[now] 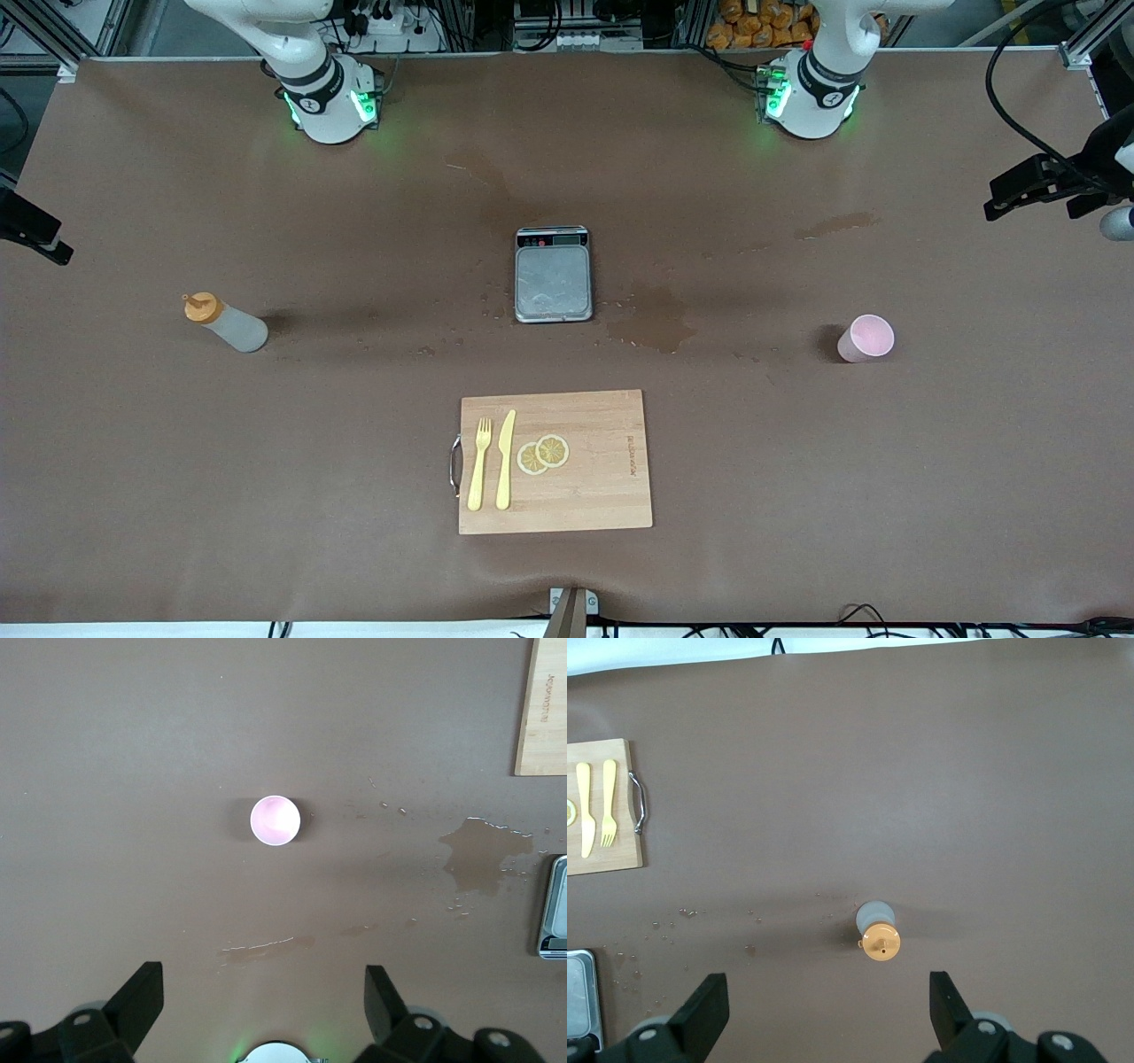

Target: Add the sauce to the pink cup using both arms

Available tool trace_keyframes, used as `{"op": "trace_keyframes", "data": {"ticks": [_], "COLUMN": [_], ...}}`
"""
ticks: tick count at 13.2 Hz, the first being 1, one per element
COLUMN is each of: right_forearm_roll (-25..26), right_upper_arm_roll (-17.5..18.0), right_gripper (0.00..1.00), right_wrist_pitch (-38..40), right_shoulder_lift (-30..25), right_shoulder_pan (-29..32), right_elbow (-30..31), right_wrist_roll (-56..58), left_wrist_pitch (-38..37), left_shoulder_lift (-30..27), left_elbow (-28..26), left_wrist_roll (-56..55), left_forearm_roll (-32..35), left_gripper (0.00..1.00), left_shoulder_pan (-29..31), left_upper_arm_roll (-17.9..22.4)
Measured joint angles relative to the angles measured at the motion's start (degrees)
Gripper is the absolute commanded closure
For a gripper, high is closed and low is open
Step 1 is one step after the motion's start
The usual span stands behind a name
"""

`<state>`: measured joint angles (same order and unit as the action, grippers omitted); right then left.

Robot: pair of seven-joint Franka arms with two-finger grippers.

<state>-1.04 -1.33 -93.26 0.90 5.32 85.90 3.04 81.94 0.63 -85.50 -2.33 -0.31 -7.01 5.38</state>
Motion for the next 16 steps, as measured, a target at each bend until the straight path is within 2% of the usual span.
{"op": "trace_keyframes", "data": {"ticks": [5,16], "right_forearm_roll": [0.0,0.0], "right_upper_arm_roll": [0.0,-0.01], "right_gripper": [0.0,0.0], "right_wrist_pitch": [0.0,-0.01], "right_shoulder_lift": [0.0,0.0], "right_shoulder_pan": [0.0,0.0], "right_elbow": [0.0,0.0], "right_wrist_roll": [0.0,0.0], "left_wrist_pitch": [0.0,1.21], "left_shoulder_lift": [0.23,4.43], "left_elbow": [0.0,-0.07], "left_wrist_roll": [0.0,0.06], "left_forearm_roll": [0.0,0.0], "left_gripper": [0.0,0.0], "left_shoulder_pan": [0.01,-0.61], "left_upper_arm_roll": [0.0,0.77]}}
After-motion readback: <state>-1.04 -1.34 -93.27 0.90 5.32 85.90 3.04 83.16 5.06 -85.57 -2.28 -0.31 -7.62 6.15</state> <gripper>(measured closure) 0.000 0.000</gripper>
